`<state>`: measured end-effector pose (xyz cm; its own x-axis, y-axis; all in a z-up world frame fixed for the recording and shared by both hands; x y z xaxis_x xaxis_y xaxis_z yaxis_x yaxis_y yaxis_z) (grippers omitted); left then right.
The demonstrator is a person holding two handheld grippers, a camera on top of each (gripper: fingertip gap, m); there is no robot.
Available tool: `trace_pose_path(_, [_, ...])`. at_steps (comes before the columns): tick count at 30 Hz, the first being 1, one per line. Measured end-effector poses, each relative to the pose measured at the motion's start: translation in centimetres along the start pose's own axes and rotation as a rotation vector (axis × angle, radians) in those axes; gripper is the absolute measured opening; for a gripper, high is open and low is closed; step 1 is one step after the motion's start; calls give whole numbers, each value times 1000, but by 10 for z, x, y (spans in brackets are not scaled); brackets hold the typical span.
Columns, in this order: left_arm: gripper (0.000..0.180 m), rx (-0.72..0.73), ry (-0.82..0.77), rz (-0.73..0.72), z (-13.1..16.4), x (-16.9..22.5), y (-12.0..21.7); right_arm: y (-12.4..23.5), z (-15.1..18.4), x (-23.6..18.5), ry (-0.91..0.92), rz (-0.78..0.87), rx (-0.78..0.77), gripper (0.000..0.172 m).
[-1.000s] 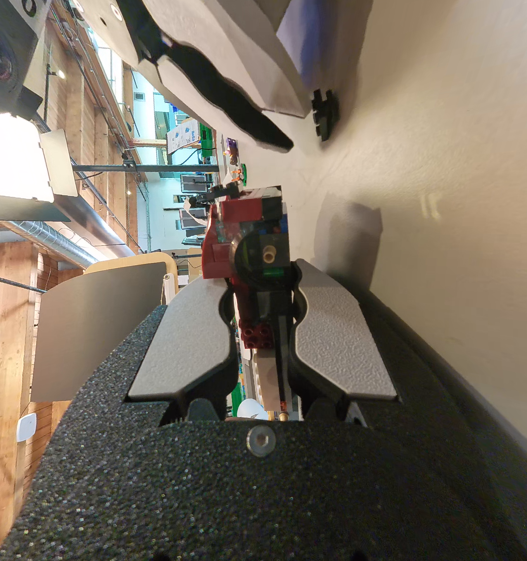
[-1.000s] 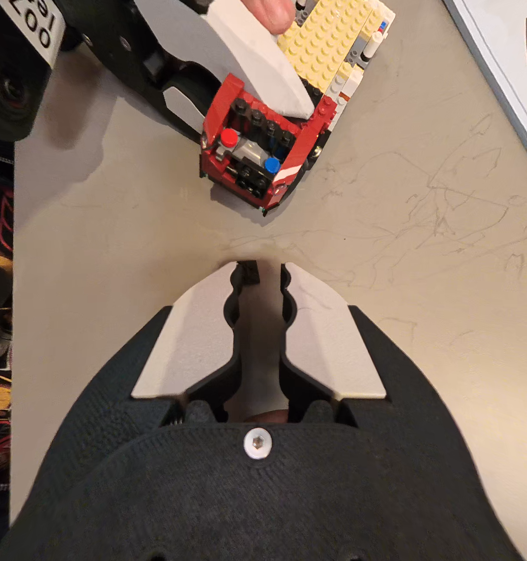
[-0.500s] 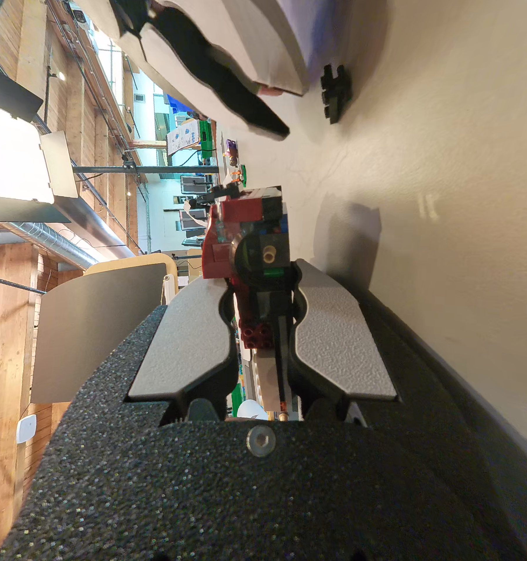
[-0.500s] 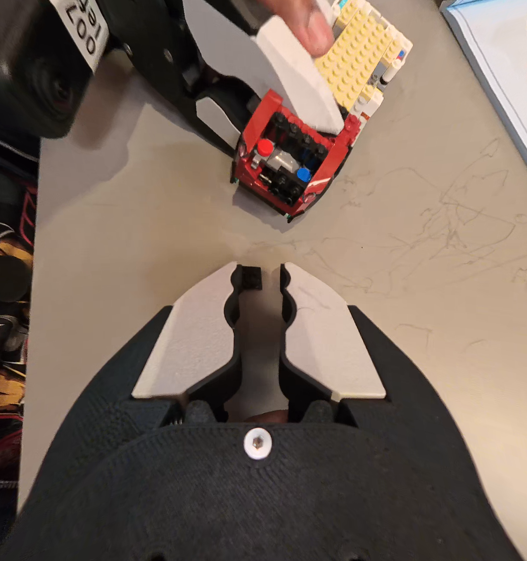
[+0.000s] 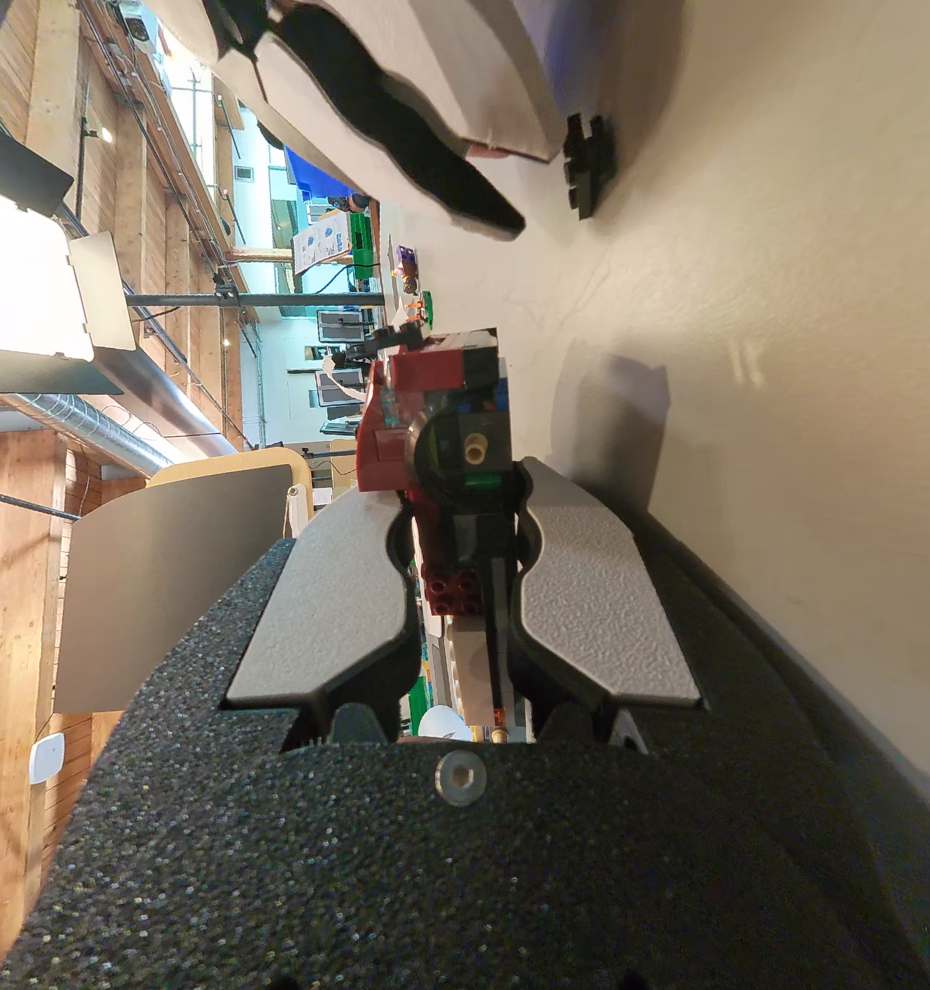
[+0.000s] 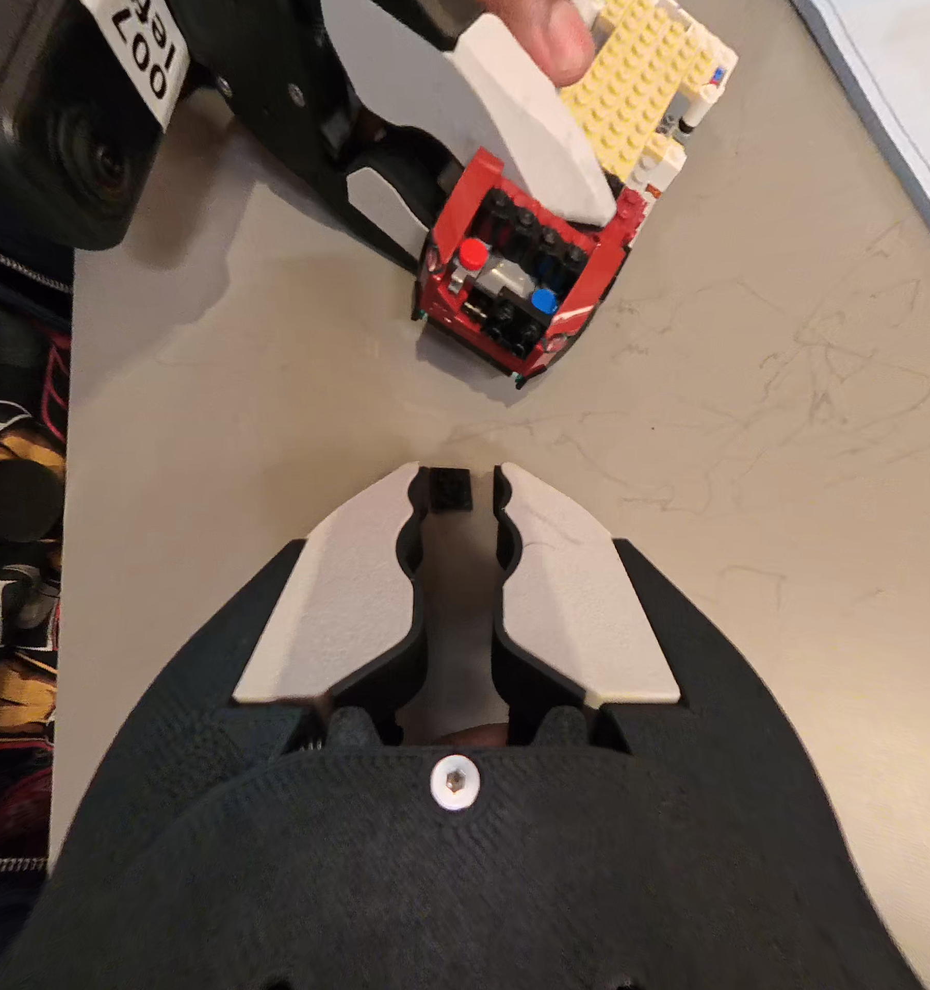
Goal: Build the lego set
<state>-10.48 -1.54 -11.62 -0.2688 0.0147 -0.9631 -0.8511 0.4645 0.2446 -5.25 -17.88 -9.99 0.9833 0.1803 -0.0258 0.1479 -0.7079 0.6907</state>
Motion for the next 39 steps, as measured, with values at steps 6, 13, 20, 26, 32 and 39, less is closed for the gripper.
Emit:
trace_pose_path(6, [35, 1, -1, 1, 0, 0, 0, -5, 3, -3, 16, 2, -41, 22])
trace_pose_path(13, [35, 1, -1, 2, -1, 1, 0, -5, 3, -7, 46, 20, -48, 23])
trace_pose_path(20, [35, 2, -4, 2, -1, 1, 0, 1, -4, -8, 135, 75, -55, 13])
trace_pose_path(26, [35, 9, -12, 2, -3, 2, 0, -1, -5, -15, 259, 72, -62, 6])
trace_pose_path(32, [35, 70, 3, 1, -7, 1, 4, 16, -26, -26, 458, 65, 132, 3])
trace_pose_path(39, [35, 126, 14, 0, -11, 0, 8, 23, -44, -36, 598, 33, 211, 3])
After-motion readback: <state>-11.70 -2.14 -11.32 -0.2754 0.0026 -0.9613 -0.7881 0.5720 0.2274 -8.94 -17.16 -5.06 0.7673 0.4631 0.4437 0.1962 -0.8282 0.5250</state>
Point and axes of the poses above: each gripper's, where its closed fingertips meet, y back along the fingers, z out of its underside, x = y × z across the jaws, the point moved 9 cm from there along y, back along the fingers, and after that the axes turned 4 degrees about y, right-handed, at the moved point
